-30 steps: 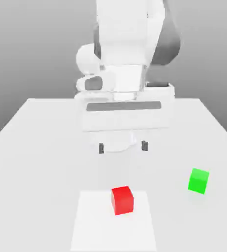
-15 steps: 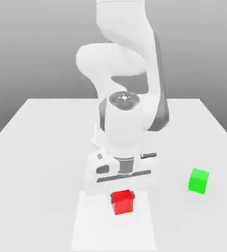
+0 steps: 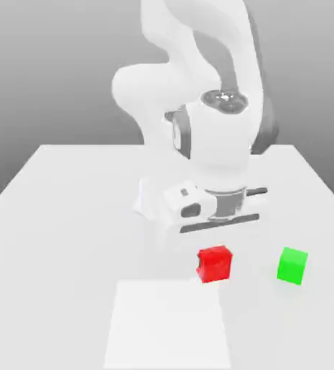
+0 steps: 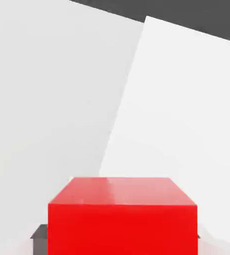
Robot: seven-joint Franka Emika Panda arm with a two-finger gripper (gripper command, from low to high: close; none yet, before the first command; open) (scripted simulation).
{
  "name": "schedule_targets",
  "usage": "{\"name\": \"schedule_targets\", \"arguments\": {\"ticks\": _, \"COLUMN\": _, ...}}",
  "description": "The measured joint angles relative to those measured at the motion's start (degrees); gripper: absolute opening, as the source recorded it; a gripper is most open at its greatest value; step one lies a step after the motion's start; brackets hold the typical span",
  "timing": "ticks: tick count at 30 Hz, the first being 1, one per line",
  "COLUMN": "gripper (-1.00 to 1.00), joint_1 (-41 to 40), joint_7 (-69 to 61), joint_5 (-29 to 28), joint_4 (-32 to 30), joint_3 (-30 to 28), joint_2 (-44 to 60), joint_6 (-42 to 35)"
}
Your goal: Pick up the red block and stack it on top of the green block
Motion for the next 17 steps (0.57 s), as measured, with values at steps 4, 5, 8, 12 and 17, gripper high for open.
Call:
{"name": "schedule_targets", "arguments": {"ticks": 4, "gripper": -1.00, "joint_1": 5.7, "joint_7": 9.9, "joint_5": 1.9, "joint_4": 0.6, "joint_3": 6.1, "joint_2": -1.9, "joint_6": -2.4}}
{"name": "schedule_targets", "arguments": {"ticks": 5, "gripper": -1.00, "joint_1": 7.1, "joint_7": 12.3, "joint_5": 2.5, "joint_4": 0.7, "joint_3": 7.8, "joint_2": -2.4, "joint_6": -3.0}}
{"name": "schedule_targets", "arguments": {"ticks": 8, "gripper": -1.00, "joint_1": 10.5, "joint_7": 18.8, "joint_5": 3.1, "joint_4": 1.1, "joint_3": 12.1, "joint_2": -2.5, "joint_6": -3.4}}
{"name": "schedule_targets", "arguments": {"ticks": 12, "gripper": -1.00, "joint_1": 9.7, "joint_7": 24.5, "joint_5": -3.2, "joint_4": 1.5, "joint_3": 12.8, "joint_2": 4.7, "joint_6": 3.1}}
{"name": "schedule_targets", "arguments": {"ticks": 17, "gripper": 1.00, "joint_1": 10.8, "joint_7": 29.1, "joint_5": -9.4, "joint_4": 1.8, "joint_3": 10.3, "joint_2": 10.1, "joint_6": 7.9}}
